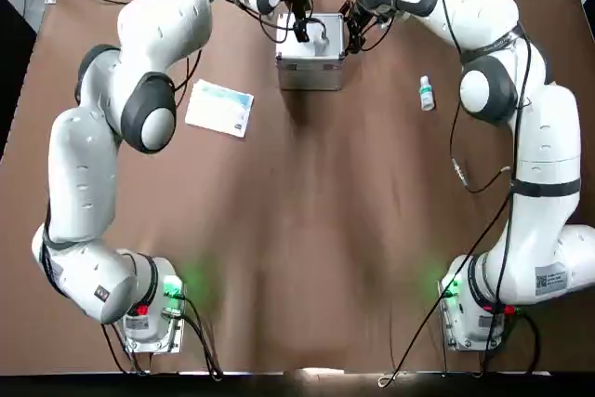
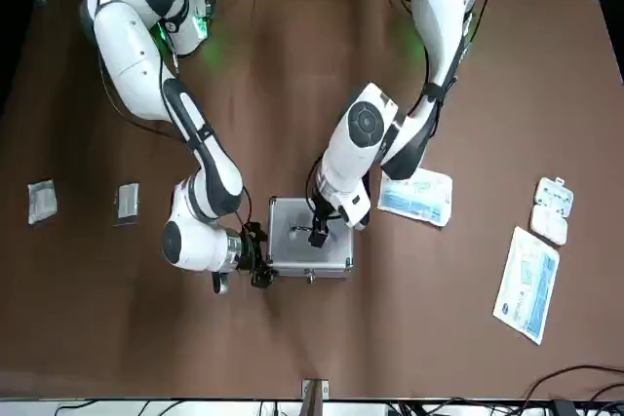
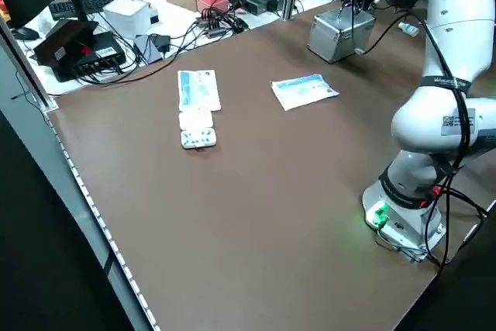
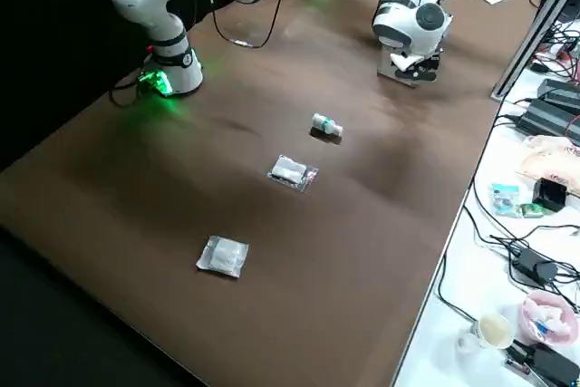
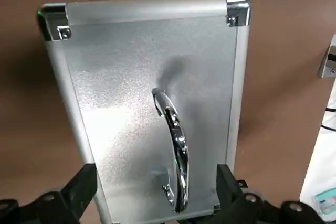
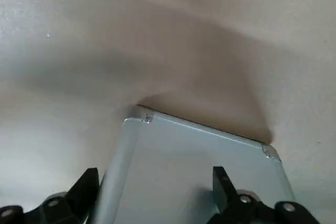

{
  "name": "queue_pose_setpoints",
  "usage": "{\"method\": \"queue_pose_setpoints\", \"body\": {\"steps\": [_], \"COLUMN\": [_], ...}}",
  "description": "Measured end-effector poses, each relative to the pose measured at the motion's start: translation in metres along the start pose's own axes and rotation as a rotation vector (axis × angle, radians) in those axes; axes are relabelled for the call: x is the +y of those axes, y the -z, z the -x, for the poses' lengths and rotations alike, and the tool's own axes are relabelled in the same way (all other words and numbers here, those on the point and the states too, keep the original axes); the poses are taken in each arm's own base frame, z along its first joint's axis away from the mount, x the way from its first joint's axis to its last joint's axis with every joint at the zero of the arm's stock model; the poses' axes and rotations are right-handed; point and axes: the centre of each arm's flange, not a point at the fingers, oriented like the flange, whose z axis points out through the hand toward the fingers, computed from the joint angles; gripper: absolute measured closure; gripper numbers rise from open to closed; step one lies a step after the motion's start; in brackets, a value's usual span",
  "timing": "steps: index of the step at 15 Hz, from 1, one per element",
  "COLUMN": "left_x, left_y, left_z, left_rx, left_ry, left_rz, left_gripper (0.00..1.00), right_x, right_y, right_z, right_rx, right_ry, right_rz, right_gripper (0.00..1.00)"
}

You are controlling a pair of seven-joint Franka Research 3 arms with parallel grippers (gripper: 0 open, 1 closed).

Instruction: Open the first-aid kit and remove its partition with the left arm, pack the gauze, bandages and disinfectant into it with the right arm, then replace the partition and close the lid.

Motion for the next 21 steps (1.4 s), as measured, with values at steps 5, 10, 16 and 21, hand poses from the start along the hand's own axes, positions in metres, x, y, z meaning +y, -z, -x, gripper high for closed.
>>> {"method": "queue_pose_setpoints", "body": {"steps": [5,10,16,21], "left_x": [0.000,-0.006,-0.004,-0.001], "left_y": [-0.005,-0.017,-0.016,-0.012], "left_z": [-0.001,0.002,-0.001,0.001], "left_rx": [0.001,0.007,0.010,0.005], "left_ry": [0.003,-0.004,-0.001,-0.002], "left_rz": [-0.001,-0.015,-0.010,-0.002], "left_gripper": [0.00,0.01,0.12,0.35], "right_x": [0.000,0.000,0.000,0.000], "right_y": [0.000,0.000,0.000,0.000], "right_z": [0.000,0.000,0.000,0.000], "right_rx": [0.000,0.000,-0.001,-0.001], "right_ry": [0.000,0.000,-0.001,-0.001], "right_rz": [0.000,0.000,0.000,0.000], "right_gripper": [0.07,0.06,0.06,0.06]}}
